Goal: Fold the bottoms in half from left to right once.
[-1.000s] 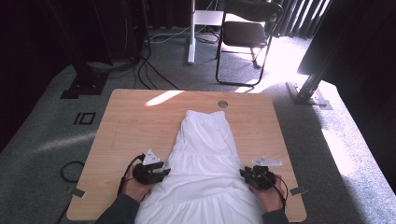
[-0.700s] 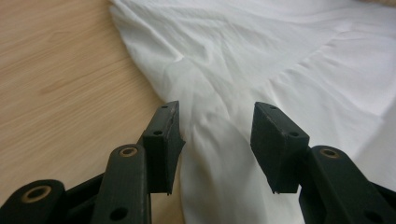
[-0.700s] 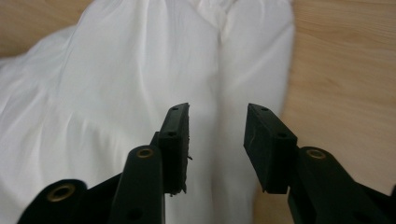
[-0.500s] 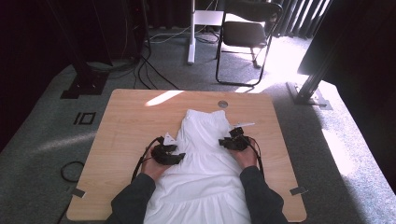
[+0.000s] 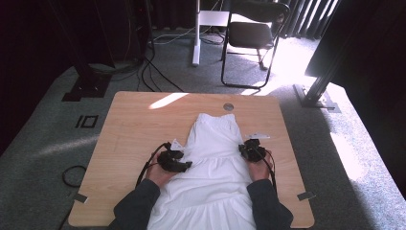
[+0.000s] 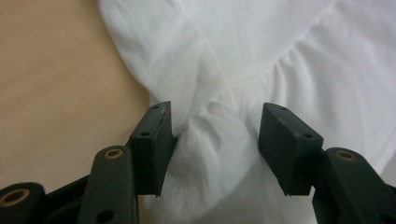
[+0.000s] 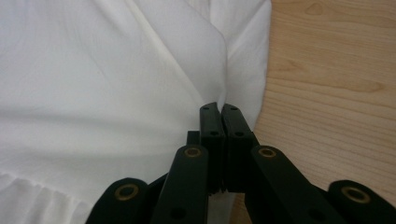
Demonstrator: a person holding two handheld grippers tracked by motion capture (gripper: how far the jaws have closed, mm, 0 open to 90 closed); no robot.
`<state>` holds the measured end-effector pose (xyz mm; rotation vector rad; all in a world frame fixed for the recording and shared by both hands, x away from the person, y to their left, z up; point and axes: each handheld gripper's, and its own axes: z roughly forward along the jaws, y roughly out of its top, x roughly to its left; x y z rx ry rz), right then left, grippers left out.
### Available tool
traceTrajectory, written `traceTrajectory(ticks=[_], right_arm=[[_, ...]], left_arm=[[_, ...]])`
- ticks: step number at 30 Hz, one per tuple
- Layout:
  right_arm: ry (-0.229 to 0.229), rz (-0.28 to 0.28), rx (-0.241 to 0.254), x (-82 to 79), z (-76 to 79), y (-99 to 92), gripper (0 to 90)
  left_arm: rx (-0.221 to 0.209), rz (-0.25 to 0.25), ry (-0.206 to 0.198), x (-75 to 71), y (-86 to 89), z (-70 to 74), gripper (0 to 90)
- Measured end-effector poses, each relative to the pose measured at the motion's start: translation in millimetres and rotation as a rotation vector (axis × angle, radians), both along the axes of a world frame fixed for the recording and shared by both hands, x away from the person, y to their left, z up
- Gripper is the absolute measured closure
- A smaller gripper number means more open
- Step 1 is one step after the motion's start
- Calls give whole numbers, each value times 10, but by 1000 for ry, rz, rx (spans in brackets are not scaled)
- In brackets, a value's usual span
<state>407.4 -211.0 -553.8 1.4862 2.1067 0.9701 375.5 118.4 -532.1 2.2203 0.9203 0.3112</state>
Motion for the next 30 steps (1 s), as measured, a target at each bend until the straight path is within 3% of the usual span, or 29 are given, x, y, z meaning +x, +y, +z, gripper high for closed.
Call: traceTrajectory(ticks=[1, 2, 4, 7, 8, 9, 10, 11, 16, 17, 19, 20, 21, 22, 24, 27, 28, 30], right_arm=[[4, 15, -13, 7, 7, -1, 881], [4, 15, -13, 7, 7, -1, 881], [12, 17, -6, 17, 11, -9, 881], [20, 17, -1, 24, 16, -13, 882], [21, 18, 2, 23, 15, -15, 882], [21, 19, 8, 23, 12, -21, 882], [21, 19, 8, 23, 12, -21, 882], [23, 22, 18, 13, 9, -31, 882], [47, 35, 39, -124, 14, -27, 882], [40, 55, 24, -281, 11, 12, 882], [38, 78, 8, -441, 12, 56, 882], [38, 78, 8, -441, 12, 56, 882], [52, 115, -10, -610, 27, 100, 877], [52, 115, -10, -610, 27, 100, 877], [89, 158, -36, -720, 73, 124, 789], [6, 155, -34, -716, 206, 100, 672], [-63, 134, 11, -615, 364, 102, 641], [-85, 132, 17, -566, 406, 120, 645]], left_arm=[[-30, 26, -38, 66, 10, 108, 455], [-30, 26, -38, 66, 10, 108, 449], [-42, 50, -73, 212, -26, 202, 442], [-3, 53, -48, 437, -157, 142, 452], [51, 47, -18, 544, -259, -2, 500], [74, 49, 2, 566, -291, -75, 543], [74, 49, 2, 566, -291, -75, 578], [38, 49, 7, 559, -292, -107, 638], [14, 14, 3, 340, -231, -129, 701], [10, -3, -5, 232, -194, -141, 703], [-19, -7, -16, -49, -102, -176, 703], [-19, -7, -16, -49, -102, -176, 704], [-29, -14, -29, -153, -82, -193, 704], [-28, -24, -35, -245, -60, -200, 704], [-31, -33, -47, -383, -26, -214, 703], [-39, -38, -42, -408, -5, -217, 700], [-34, -44, -40, -395, -7, -211, 699], [-27, -45, -38, -390, -18, -205, 695]])
